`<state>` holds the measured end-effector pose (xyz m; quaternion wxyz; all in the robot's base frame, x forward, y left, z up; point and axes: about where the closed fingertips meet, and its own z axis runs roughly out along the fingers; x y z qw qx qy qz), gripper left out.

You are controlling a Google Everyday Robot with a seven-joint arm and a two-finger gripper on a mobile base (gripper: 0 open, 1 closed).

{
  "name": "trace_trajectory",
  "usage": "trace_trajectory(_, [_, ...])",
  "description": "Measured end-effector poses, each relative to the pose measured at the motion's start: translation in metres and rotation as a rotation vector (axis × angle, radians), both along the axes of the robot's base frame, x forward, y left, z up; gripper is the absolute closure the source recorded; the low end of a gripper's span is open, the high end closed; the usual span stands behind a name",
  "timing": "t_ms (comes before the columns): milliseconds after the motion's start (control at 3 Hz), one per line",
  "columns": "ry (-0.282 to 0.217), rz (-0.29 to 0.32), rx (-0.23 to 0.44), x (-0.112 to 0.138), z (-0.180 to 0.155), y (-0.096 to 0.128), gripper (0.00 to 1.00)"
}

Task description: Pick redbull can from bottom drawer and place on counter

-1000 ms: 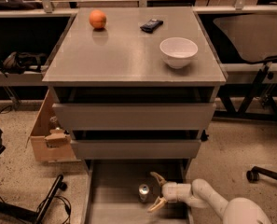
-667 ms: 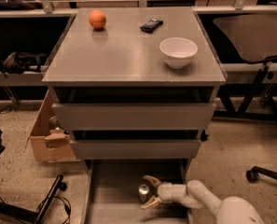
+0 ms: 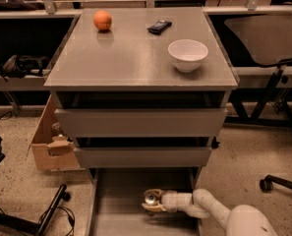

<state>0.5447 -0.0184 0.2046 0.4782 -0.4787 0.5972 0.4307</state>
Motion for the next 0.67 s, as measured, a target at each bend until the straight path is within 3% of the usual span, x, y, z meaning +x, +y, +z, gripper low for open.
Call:
trace_trajectory(333, [0.014,-0.046,-0.044,0.010,0.033,-0.008,0.87])
trace_trajectory(667, [0.022,-0.144,-0.115,0.028,0.094,-0.034,1.00])
